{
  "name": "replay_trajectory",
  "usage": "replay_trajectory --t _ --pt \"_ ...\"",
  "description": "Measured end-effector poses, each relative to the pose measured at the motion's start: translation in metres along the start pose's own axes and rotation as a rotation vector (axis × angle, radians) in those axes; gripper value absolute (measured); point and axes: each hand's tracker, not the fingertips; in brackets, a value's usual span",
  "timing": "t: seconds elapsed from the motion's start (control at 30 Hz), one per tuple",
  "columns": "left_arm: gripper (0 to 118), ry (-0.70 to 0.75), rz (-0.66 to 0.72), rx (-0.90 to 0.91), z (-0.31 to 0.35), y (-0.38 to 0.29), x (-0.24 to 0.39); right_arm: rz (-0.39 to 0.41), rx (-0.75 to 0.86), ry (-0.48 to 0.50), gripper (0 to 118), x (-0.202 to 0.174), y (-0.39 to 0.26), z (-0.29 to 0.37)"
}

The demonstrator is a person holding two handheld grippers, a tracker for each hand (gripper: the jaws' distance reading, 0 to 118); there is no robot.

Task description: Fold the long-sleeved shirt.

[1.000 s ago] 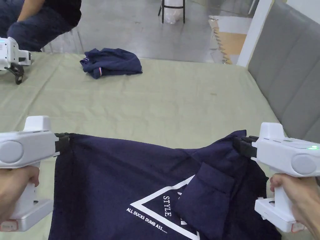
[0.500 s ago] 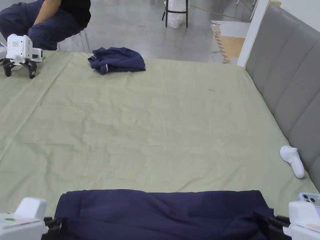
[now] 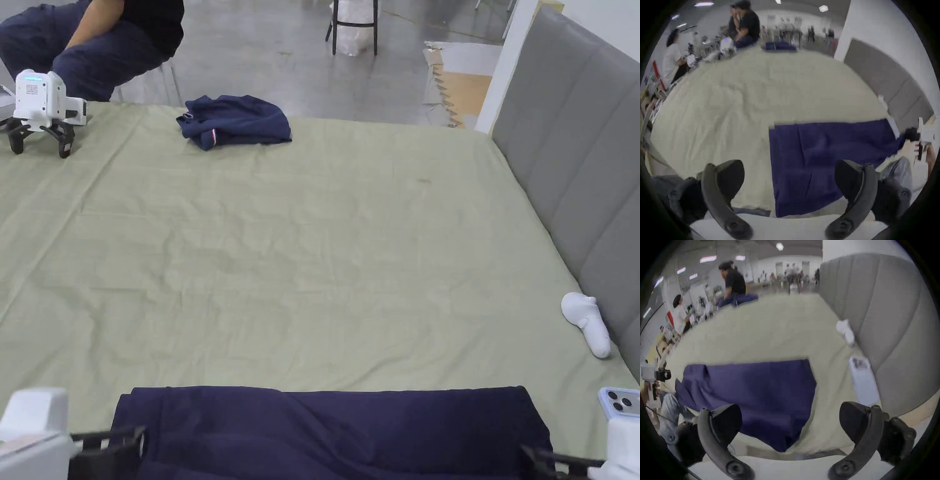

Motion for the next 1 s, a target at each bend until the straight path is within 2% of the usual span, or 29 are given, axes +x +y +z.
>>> replay_trajectory --t 0.1,0.13,0.17,0.2,0.23,0.27,0.3,0.33,0.37,0.43,0.47,0.57,0.63,0.67,0.7,0.73,0.77,0.8,0.83,0.87,0.9,0.97,1.0 --pt "106 0.056 0.018 0.149 -0.001 0.020 0.027 0.071 0.218 -0.026 118 -0.033 0.028 0.018" --pt "102 0.058 0.014 0.202 0.000 0.026 0.037 0.095 0.256 -0.030 118 -0.046 0.038 0.019" --pt "87 0.049 -0.001 0.283 0.001 0.032 0.051 0.133 0.320 -0.030 111 -0.062 0.048 0.019" --pt "71 0.053 -0.033 0.365 0.008 0.037 0.063 0.144 0.396 -0.028 96 -0.075 0.055 0.018" --pt "48 0.108 -0.087 0.433 0.008 0.040 0.076 0.180 0.426 -0.028 71 -0.087 0.063 0.019" --pt "20 0.178 -0.124 0.509 0.009 0.044 0.090 0.181 0.466 -0.023 37 -0.100 0.074 0.018" --pt "5 0.198 -0.141 0.578 0.011 0.047 0.098 0.153 0.512 -0.024 17 -0.111 0.081 0.019" --pt "4 0.184 -0.138 0.609 0.003 0.050 0.094 0.139 0.549 -0.013 4 -0.118 0.085 0.019" --pt "4 0.150 -0.150 0.628 0.004 0.053 0.094 0.161 0.589 0.000 0 -0.126 0.089 0.020" --pt "4 0.122 -0.139 0.628 0.004 0.056 0.092 0.217 0.641 -0.083 0 -0.139 0.096 0.017" --pt "4 0.160 -0.213 0.638 0.020 0.062 0.117 0.215 0.643 -0.084 0 -0.143 0.098 0.017" --pt "4 0.131 -0.199 0.625 0.024 0.057 0.122 0.193 0.645 -0.057 0 -0.146 0.103 0.015" --pt "4 0.100 -0.140 0.570 0.021 0.064 0.096 0.204 0.653 -0.069 0 -0.148 0.101 0.014" --pt "5 0.051 -0.099 0.543 0.021 0.063 0.087 0.204 0.651 -0.063 0 -0.146 0.101 0.015" --pt "13 -0.002 -0.108 0.480 0.018 0.063 0.077 0.203 0.643 -0.048 0 -0.146 0.101 0.015" --pt "28 -0.055 -0.072 0.420 0.015 0.065 0.055 0.201 0.641 -0.045 0 -0.146 0.100 0.015" --pt "60 -0.117 -0.023 0.359 0.009 0.064 0.038 0.203 0.638 -0.044 0 -0.145 0.098 0.015" --pt "83 -0.181 -0.027 0.264 0.002 0.063 0.022 0.207 0.633 -0.039 0 -0.144 0.096 0.016" --pt "99 -0.254 0.015 0.168 -0.003 0.061 0.009 0.202 0.631 -0.035 0 -0.143 0.094 0.016" --pt "108 -0.309 0.072 0.122 -0.009 0.055 -0.007 0.188 0.627 -0.018 0 -0.142 0.092 0.015" --pt "110 -0.333 0.082 0.106 -0.016 0.047 -0.022 0.178 0.603 0.038 0 -0.139 0.091 0.012" --pt "111 -0.354 0.131 0.033 -0.035 0.038 -0.051 0.169 0.602 0.031 0 -0.139 0.087 0.009" --pt "111 -0.311 0.172 -0.020 -0.048 0.032 -0.063 0.186 0.592 0.036 0 -0.139 0.086 0.007"
